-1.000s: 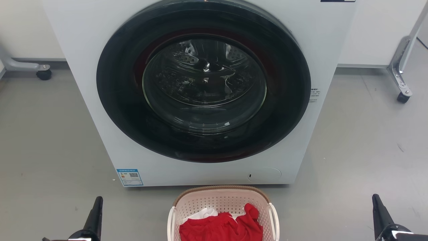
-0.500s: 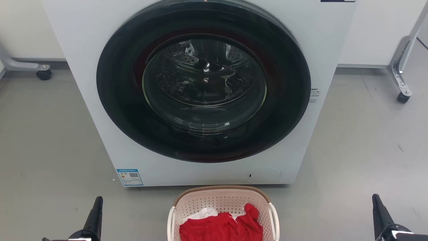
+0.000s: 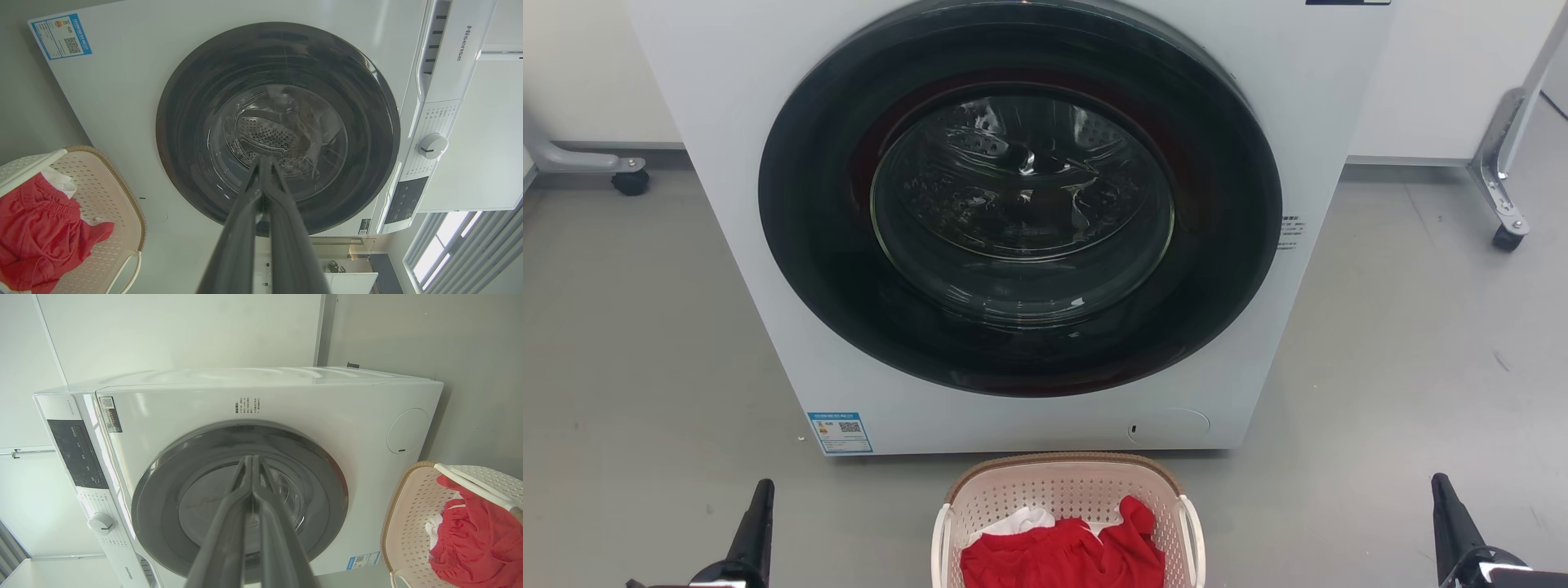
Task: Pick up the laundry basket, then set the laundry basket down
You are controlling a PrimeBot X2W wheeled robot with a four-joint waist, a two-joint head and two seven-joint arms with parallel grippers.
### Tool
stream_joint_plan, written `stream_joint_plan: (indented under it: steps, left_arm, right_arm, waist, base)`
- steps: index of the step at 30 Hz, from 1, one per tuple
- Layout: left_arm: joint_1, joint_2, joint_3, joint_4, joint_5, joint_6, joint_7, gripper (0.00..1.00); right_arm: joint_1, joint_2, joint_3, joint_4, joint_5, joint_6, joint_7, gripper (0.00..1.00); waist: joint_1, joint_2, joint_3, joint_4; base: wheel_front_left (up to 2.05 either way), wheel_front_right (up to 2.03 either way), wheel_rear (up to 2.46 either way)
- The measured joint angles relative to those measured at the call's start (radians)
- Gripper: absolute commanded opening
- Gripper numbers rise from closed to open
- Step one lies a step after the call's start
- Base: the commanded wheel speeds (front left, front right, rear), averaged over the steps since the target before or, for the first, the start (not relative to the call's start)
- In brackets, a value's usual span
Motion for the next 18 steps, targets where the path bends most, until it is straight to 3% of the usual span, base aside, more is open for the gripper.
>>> stream_joint_plan:
  steps: [18]
  left_arm:
    - [0.000, 0.000, 0.000, 0.000, 0.000, 0.000, 0.000, 0.00]
  right_arm:
    - [0.000, 0.000, 0.000, 0.000, 0.000, 0.000, 0.000, 0.00]
  waist:
    - [0.0000, 0.0000, 0.000, 0.000]
  base:
    - [0.00, 0.00, 0.00]
